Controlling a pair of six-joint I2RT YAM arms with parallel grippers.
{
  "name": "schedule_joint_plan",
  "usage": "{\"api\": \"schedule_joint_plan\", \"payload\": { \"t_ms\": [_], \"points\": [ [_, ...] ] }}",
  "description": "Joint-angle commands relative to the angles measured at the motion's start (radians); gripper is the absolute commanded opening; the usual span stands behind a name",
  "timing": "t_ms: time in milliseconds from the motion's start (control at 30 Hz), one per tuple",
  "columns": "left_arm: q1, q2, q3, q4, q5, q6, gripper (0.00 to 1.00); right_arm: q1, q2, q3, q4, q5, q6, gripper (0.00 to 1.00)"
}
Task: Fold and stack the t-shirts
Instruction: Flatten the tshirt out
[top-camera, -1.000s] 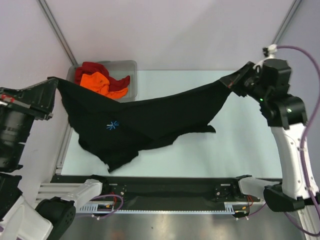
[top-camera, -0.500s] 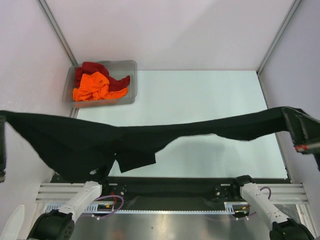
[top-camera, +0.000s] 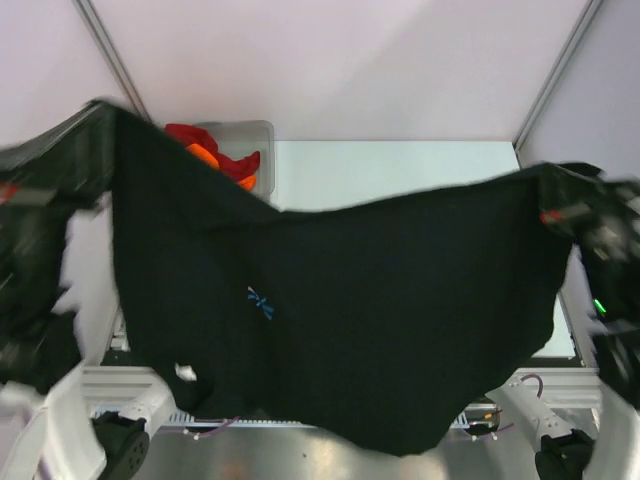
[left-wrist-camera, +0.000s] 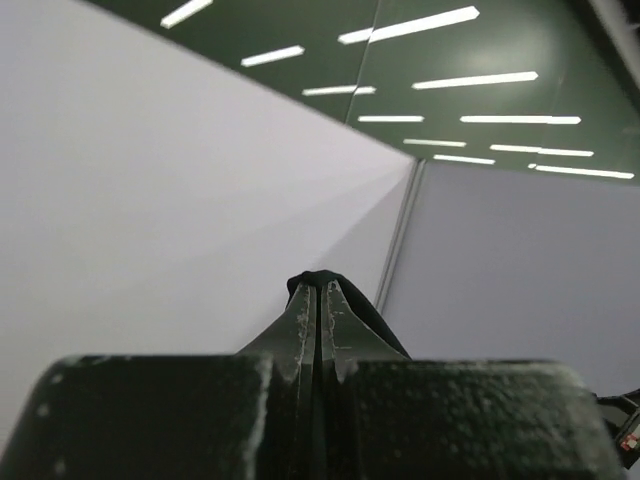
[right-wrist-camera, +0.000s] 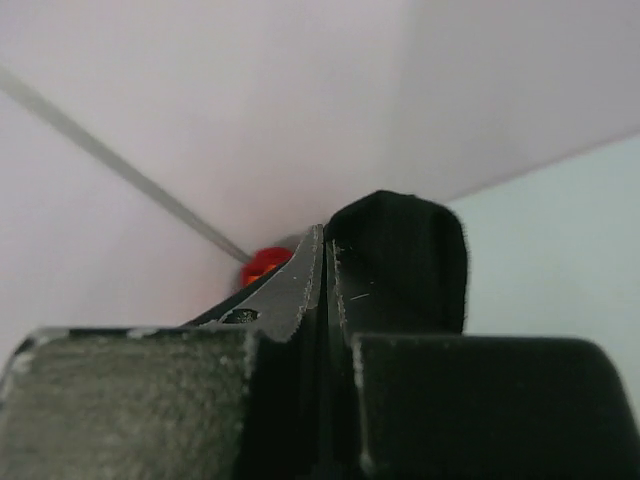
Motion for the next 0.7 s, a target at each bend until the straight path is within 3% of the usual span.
{"api": "schedule_joint_plan", "payload": {
  "t_ms": [0, 167, 300, 467, 600, 667],
  "points": [
    [0.006, 0.158, -0.173, 0.172, -0.012, 0.025, 0.00, -0.002, 0.146, -0.177, 0.201, 0.128, -0.094, 0.00],
    [0.006, 0.364, -0.332, 0.273, -0.012, 0.068, 0.00, -0.063, 0.318, -0.386, 0.391, 0.165, -0.161, 0.00],
    [0.006, 0.547, -0.494, 0.475, -0.017, 0.011, 0.00, -0.136, 0.513, -0.472, 0.592, 0.114, -0.156, 0.00],
    [0.012, 0.823, -0.446, 0.537, -0.041, 0.043, 0.00, -0.165, 0.841, -0.408, 0.686, 0.068, -0.182, 0.00],
    [0.026, 1.051, -0.283, 0.506, -0.032, 0.059, 0.00, -0.182, 1.005, -0.321, 0.695, 0.062, -0.202, 0.00],
    [0.034, 1.093, -0.230, 0.500, -0.032, 0.066, 0.00, -0.185, 1.062, -0.285, 0.701, 0.054, -0.190, 0.00]
  ]
}}
